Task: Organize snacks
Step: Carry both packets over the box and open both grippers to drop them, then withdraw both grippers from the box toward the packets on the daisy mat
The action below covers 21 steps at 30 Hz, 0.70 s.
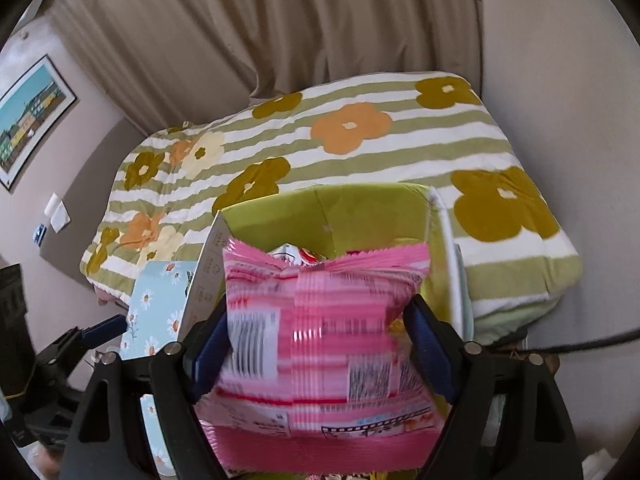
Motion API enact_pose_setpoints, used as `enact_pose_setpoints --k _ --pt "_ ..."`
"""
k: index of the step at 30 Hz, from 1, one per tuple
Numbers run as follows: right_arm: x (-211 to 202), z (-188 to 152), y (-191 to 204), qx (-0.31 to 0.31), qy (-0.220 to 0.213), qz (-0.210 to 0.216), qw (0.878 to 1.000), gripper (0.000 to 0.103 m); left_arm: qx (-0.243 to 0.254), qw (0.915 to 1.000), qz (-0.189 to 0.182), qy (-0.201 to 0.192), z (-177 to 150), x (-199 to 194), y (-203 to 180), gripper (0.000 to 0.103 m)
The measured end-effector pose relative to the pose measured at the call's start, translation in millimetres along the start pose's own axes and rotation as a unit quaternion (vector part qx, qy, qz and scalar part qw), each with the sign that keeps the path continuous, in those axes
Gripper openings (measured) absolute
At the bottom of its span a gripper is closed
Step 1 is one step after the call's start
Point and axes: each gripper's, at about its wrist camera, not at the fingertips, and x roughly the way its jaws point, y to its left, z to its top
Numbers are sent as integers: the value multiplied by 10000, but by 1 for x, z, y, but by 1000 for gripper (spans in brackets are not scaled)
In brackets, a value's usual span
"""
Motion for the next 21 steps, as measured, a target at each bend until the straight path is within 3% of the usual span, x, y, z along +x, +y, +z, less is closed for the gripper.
enact_pose_setpoints --k 2,5,9,21 --pt "-2 -3 6 -167 -257 -115 9995 99 -104 9999 14 -103 -4 -7 9 103" --pt "-8 -8 13 -422 -561 -185 9974 99 -280 9994 78 -198 -11 -17 23 103" --pt "-12 -14 19 -665 -483 -278 9962 99 -477 9982 214 -276 -25 -28 39 103" --pt "-47 -21 50 -1042 -606 161 9926 100 -1075 9880 821 -747 -58 -98 108 103"
